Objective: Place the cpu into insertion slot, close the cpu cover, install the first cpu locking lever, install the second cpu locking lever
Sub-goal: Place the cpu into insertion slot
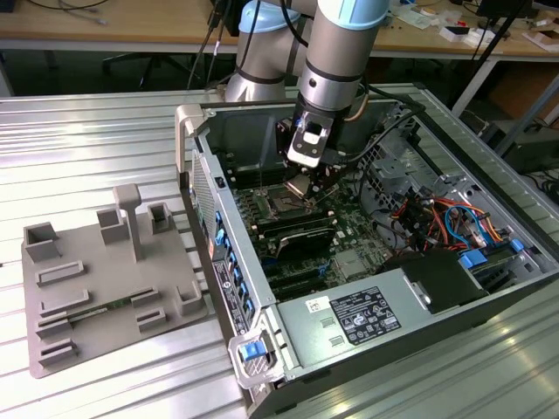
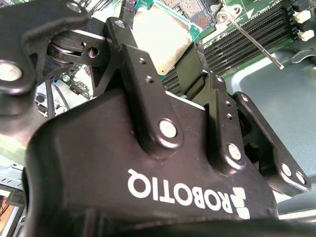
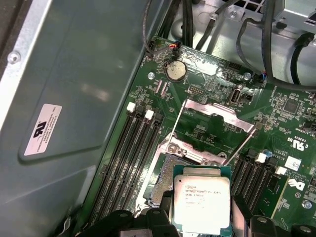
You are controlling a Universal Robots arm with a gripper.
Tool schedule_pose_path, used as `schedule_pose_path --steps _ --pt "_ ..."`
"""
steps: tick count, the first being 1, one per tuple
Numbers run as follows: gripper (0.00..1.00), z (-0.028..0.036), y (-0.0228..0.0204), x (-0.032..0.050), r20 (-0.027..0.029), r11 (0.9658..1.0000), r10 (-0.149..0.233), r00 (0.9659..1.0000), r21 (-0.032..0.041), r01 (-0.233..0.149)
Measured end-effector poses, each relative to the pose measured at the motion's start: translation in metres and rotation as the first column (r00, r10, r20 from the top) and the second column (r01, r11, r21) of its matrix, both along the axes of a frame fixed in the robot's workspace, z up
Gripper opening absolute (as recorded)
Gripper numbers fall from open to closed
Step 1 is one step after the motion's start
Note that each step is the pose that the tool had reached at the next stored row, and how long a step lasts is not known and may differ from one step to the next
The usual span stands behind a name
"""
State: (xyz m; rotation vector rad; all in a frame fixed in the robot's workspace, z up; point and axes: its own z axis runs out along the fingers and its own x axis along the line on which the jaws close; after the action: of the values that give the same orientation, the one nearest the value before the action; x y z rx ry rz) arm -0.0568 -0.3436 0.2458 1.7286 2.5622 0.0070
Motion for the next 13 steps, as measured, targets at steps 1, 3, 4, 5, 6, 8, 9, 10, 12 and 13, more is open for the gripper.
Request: schedule_pose_path --steps 1,3,4,5,6,8,9,10,12,13 --pt "0.55 0.0 0.0 0.0 0.0 1.0 -0.001 1.0 0.0 0.001" --pt "0.55 0.0 0.0 0.0 0.0 1.0 -0.003 1.0 0.0 0.003" --pt "0.55 0.0 0.0 0.0 0.0 1.0 -0.004 1.0 0.0 0.004" --pt "0.55 0.0 0.0 0.0 0.0 1.0 -0.005 1.0 0.0 0.005" --pt "0.55 0.0 0.0 0.0 0.0 1.0 -0.006 1.0 0.0 0.006" --pt "0.55 0.0 0.0 0.0 0.0 1.0 -0.008 1.0 0.0 0.008" --pt "0.55 0.0 0.0 0.0 0.0 1.0 -0.009 1.0 0.0 0.009" --pt "0.55 0.0 0.0 0.0 0.0001 1.0 -0.009 1.0 0.0 0.009" --pt "0.55 0.0 0.0 0.0 0.0 0.9999 -0.011 0.9999 0.0 0.011" --pt "0.55 0.0 0.0 0.0 0.0 0.9999 -0.012 0.9999 0.0 0.012"
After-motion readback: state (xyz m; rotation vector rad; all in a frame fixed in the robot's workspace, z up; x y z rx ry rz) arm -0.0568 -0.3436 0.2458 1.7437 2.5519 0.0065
